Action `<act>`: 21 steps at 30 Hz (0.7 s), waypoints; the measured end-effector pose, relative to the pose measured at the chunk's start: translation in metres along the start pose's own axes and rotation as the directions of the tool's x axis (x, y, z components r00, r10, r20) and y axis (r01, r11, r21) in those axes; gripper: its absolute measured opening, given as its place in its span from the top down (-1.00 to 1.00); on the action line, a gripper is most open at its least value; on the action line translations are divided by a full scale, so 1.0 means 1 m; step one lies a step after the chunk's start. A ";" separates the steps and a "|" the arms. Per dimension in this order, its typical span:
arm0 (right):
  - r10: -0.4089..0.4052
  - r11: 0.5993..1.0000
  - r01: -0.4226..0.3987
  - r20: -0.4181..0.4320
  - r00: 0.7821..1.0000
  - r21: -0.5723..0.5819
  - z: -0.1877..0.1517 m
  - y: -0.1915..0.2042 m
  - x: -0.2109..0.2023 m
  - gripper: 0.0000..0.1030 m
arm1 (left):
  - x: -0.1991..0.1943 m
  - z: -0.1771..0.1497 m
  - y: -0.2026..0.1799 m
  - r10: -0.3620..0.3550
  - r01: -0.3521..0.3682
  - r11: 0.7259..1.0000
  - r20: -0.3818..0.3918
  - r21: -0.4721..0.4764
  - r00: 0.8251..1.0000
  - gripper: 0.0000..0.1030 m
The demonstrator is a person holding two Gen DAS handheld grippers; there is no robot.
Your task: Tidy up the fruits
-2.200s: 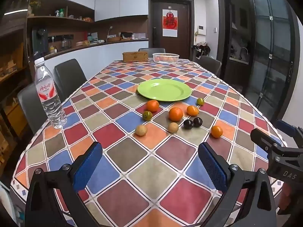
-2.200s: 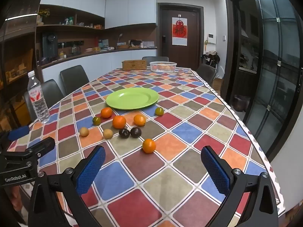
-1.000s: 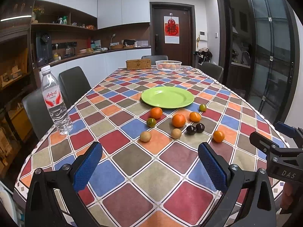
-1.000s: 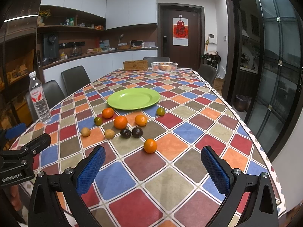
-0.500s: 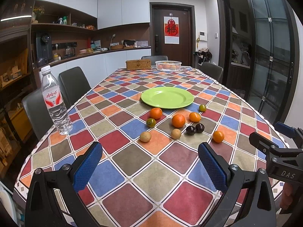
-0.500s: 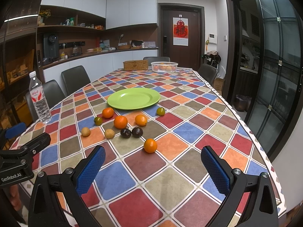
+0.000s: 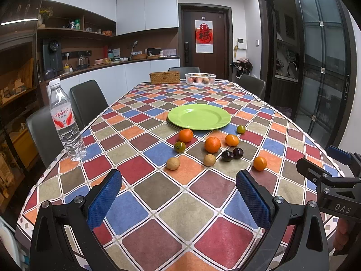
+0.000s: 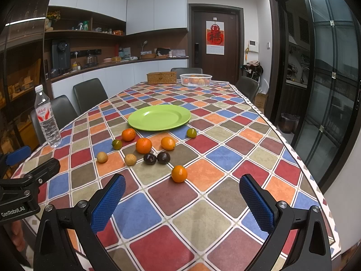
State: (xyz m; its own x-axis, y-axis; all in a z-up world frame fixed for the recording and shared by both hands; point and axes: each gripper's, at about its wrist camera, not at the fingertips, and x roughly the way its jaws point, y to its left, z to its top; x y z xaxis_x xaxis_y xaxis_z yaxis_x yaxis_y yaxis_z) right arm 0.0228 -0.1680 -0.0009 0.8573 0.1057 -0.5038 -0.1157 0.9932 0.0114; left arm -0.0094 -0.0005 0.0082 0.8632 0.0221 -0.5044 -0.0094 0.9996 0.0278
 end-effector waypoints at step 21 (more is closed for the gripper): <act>0.000 1.000 0.000 -0.005 1.000 -0.002 0.000 0.002 -0.001 -0.98 | 0.000 -0.001 0.001 0.005 -0.005 1.000 0.005 -0.005 1.000 -1.00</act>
State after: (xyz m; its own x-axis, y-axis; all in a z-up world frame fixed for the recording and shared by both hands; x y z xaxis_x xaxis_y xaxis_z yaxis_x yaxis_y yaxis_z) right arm 0.0217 -0.1657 -0.0006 0.8546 0.1055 -0.5085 -0.1169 0.9931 0.0096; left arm -0.0101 0.0001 0.0075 0.8655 0.0272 -0.5002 -0.0164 0.9995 0.0260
